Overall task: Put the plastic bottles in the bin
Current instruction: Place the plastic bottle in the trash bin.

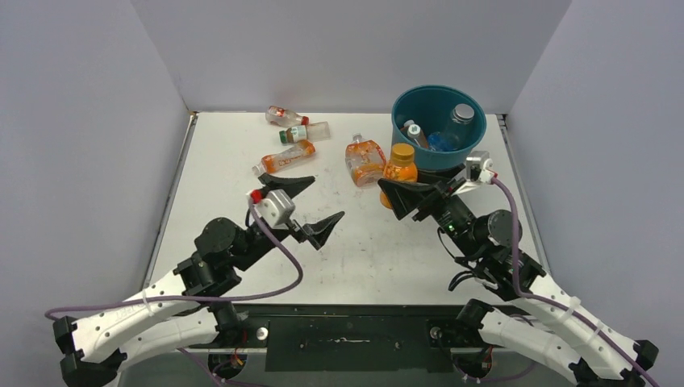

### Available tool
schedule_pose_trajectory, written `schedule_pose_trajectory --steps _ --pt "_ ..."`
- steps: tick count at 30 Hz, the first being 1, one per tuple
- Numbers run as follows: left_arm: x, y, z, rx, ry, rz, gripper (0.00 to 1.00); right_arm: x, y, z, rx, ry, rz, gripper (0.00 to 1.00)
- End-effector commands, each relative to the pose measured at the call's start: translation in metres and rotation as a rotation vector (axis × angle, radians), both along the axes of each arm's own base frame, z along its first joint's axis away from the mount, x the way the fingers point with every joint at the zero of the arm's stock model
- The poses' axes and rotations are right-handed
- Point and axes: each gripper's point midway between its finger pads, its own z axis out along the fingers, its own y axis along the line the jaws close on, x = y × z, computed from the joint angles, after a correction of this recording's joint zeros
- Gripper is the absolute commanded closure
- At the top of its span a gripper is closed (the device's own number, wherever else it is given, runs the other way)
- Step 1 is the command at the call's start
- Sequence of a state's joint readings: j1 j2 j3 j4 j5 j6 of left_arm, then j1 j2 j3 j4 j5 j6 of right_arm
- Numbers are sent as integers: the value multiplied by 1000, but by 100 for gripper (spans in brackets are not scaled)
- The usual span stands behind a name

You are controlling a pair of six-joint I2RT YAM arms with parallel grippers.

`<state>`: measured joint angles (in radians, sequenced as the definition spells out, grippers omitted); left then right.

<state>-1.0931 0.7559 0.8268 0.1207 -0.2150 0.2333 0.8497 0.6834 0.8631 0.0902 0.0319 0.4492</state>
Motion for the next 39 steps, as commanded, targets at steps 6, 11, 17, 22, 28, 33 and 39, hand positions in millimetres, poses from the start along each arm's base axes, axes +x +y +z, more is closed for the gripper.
schedule_pose_trajectory --steps 6,11,17,22,28,33,39 --pt "-55 -38 44 -480 401 -615 4 4 36 14 205 -1 136 46" --pt "-66 -48 42 -441 380 -715 4 2 47 11 245 24 195 46" --pt "-58 -55 38 -438 395 -696 4 -5 63 9 268 33 289 46" --pt "-41 -57 35 -458 408 -616 4 -12 70 9 285 27 350 46" --pt "-31 -57 32 -458 402 -568 4 -15 71 8 286 25 366 46" --pt "-24 -54 28 -454 399 -516 4 -17 70 8 280 22 367 47" --pt "-23 -63 30 -434 412 -542 6 -23 81 7 289 29 432 47"
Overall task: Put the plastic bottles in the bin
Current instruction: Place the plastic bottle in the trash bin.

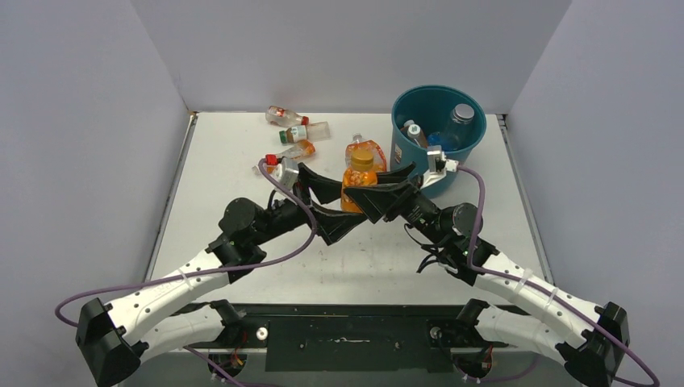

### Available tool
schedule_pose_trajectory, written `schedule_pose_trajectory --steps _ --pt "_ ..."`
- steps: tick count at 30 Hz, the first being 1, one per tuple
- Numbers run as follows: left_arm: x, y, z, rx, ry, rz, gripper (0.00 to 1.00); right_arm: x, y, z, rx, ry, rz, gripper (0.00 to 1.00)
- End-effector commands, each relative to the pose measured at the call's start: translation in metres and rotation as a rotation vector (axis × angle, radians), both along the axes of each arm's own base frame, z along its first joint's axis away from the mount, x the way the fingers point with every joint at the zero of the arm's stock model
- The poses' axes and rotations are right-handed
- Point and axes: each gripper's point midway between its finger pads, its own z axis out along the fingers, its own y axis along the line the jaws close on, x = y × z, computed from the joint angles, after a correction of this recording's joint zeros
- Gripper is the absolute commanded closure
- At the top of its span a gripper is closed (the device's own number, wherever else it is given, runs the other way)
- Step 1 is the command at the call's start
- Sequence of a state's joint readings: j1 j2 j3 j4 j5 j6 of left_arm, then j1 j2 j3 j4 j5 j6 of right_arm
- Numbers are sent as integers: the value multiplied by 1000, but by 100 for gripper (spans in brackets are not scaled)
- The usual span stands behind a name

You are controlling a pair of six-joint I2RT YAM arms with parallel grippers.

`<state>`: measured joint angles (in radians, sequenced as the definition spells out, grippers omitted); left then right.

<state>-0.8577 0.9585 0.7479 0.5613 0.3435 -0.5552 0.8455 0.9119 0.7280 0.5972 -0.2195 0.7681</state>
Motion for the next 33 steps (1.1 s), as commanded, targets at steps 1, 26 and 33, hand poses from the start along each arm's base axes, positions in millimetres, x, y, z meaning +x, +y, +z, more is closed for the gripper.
schedule_pose_trajectory --steps 1,26,33 --pt "-6 -5 25 -27 -49 -38 12 -16 9 13 51 -42 93 47" --pt "-8 4 -6 97 -81 1 95 9 -24 32 -314 -45 -174 6" --pt "-8 5 -8 118 -86 2 99 24 -11 30 -429 -28 -183 2"
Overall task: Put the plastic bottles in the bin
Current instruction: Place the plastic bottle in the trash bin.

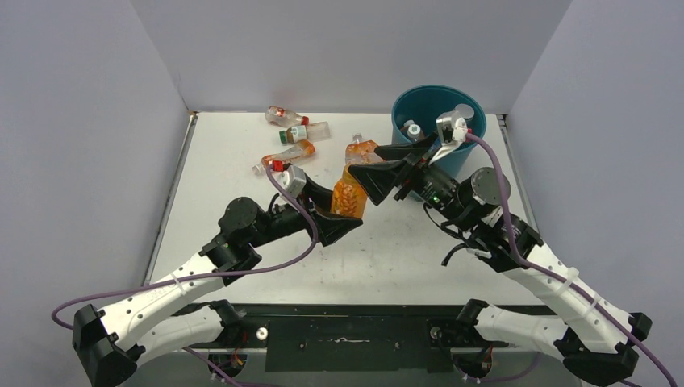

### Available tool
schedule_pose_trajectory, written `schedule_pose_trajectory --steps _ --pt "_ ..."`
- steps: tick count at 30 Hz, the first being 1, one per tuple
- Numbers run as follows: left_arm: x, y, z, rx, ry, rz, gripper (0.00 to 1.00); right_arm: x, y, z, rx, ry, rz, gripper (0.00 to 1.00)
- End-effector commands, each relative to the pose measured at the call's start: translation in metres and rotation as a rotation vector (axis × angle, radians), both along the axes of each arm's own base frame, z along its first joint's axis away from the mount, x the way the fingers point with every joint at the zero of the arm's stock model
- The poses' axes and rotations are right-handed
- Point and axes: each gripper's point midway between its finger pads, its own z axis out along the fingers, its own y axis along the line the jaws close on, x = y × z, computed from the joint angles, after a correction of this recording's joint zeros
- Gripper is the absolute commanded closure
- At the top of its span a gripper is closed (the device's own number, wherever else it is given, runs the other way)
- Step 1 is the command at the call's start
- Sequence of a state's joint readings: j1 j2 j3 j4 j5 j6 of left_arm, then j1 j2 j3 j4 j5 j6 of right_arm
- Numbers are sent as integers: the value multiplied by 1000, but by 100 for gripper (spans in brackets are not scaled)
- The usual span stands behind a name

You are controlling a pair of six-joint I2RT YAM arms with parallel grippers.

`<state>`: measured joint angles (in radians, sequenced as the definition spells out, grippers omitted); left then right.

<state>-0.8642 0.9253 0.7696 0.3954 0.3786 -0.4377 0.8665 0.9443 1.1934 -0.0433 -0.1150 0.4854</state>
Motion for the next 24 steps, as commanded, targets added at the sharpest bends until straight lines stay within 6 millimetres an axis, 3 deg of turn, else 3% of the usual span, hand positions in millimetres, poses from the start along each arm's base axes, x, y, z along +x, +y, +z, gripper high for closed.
schedule_pose_trajectory --steps 1,9,14,15,16,18,19,22,24 --pt "-2 3 11 -8 -44 6 100 15 11 -26 -139 42 -23 0" --pt "-3 4 11 -2 -44 5 100 22 25 -41 -172 81 -1 20" --pt "-1 4 9 1 -37 14 99 21 20 -42 -165 86 -16 54" --pt "0 4 9 1 -29 21 89 20 19 -41 -165 84 -17 60" --pt "1 4 8 1 -23 26 67 20 18 -40 -164 78 -18 65" --pt "3 7 8 1 -15 48 8 20 13 -35 -161 66 -37 73" --pt "5 10 8 0 -9 68 2 23 9 -31 -165 56 -62 76" --pt "14 27 12 19 -35 169 4 41 -15 -19 -203 31 -216 94" --pt "19 44 15 45 -80 253 4 63 -47 -8 -228 23 -414 95"
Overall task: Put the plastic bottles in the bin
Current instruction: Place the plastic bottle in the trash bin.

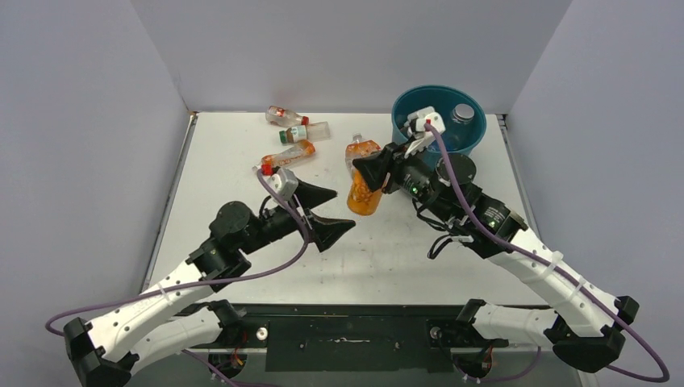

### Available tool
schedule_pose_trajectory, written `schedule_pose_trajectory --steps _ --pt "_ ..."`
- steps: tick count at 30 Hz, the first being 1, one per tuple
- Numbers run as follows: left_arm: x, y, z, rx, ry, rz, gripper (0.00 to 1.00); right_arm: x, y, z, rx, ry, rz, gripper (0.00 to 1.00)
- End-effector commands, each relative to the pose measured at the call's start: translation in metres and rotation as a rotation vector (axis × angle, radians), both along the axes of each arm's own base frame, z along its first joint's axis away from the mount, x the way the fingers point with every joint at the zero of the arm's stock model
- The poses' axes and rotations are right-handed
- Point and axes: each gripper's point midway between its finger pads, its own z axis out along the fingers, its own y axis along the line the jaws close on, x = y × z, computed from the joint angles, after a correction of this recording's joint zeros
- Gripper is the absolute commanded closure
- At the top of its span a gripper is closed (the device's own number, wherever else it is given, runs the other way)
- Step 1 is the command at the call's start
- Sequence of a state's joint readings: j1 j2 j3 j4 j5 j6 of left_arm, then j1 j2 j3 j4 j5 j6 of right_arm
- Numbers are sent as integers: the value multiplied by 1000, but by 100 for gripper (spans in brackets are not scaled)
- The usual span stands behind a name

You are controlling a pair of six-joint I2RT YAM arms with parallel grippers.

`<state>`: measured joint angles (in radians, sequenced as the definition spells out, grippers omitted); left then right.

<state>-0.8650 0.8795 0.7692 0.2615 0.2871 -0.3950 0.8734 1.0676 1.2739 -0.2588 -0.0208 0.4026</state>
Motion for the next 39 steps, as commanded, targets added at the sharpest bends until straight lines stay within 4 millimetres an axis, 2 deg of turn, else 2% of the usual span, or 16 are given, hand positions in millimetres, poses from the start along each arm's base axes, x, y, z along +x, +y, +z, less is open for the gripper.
schedule_pose_trajectory --steps 1,6,9,12,15,20,29,30,33,35,39 --pt "11 41 33 -3 -144 195 4 40 -73 59 -14 -147 -390 95" --pt "39 95 22 90 -211 504 4 83 -158 98 82 -277 -837 95" --pt "55 125 6 118 -187 677 4 114 -198 99 171 -336 -1008 95" --pt "61 138 -9 142 -171 752 4 161 -222 87 189 -319 -1073 95" --pt "60 139 -14 147 -167 751 4 204 -233 63 185 -305 -1081 95" --pt "59 135 -22 144 -161 730 4 251 -240 33 149 -341 -1102 95" --pt "60 136 -26 163 -166 733 4 312 -236 -17 22 -281 -1066 93" --pt "60 135 -26 164 -167 733 4 318 -235 -24 7 -255 -1062 84" --pt "61 134 -27 171 -164 731 4 328 -233 -38 -3 -200 -1034 31" --pt "62 133 -29 176 -159 726 4 331 -231 -41 4 -175 -1019 16" --pt "62 132 -30 179 -154 725 4 324 -226 -17 52 -181 -986 2"
